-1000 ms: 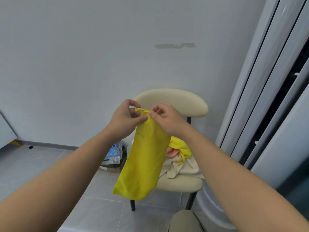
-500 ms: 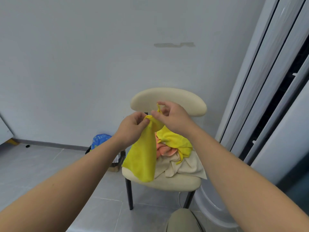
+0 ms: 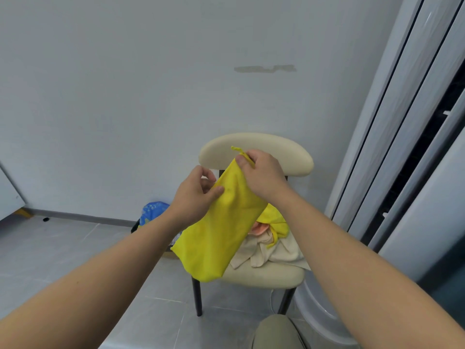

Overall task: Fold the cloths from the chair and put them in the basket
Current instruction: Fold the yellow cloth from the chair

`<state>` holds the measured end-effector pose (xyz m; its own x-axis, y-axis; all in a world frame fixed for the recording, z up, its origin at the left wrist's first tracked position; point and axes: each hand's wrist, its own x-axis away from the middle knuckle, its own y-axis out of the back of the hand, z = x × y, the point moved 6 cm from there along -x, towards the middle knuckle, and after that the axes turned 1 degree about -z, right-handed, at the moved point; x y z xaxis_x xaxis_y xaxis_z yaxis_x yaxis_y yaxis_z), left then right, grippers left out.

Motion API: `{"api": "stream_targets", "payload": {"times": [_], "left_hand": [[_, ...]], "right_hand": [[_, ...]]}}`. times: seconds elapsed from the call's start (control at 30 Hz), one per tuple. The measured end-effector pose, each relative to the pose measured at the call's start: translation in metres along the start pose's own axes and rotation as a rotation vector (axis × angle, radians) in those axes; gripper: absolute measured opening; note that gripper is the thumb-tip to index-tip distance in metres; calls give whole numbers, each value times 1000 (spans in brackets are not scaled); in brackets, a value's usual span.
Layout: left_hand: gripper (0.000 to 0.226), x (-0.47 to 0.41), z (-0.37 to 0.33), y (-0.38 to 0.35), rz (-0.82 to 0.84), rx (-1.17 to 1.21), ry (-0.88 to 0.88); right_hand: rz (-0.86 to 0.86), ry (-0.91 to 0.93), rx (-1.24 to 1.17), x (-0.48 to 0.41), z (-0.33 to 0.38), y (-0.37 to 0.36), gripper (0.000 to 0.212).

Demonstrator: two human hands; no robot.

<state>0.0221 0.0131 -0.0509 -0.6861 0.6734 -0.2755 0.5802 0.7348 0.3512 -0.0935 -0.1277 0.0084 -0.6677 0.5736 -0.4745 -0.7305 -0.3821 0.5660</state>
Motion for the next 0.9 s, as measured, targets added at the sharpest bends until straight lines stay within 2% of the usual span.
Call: {"api": "stream_targets", "payload": {"times": [0.23,0.37,0.6,0.9], "left_hand": [[25,8,2,-11,169,-40,4],[21,7,4,-12,132,-106,-23],[23,14,7,-18,183,-131,-26],[17,12,5,-11,95,-233,-88]], "right_hand": [[-65,40,182,-10,-8,19,31],[-130,-24,227,-15,-20,35,35],[-185,-71,298,-13,-30,50,34],[-252,-211,350,-7,-58,69,36]]}}
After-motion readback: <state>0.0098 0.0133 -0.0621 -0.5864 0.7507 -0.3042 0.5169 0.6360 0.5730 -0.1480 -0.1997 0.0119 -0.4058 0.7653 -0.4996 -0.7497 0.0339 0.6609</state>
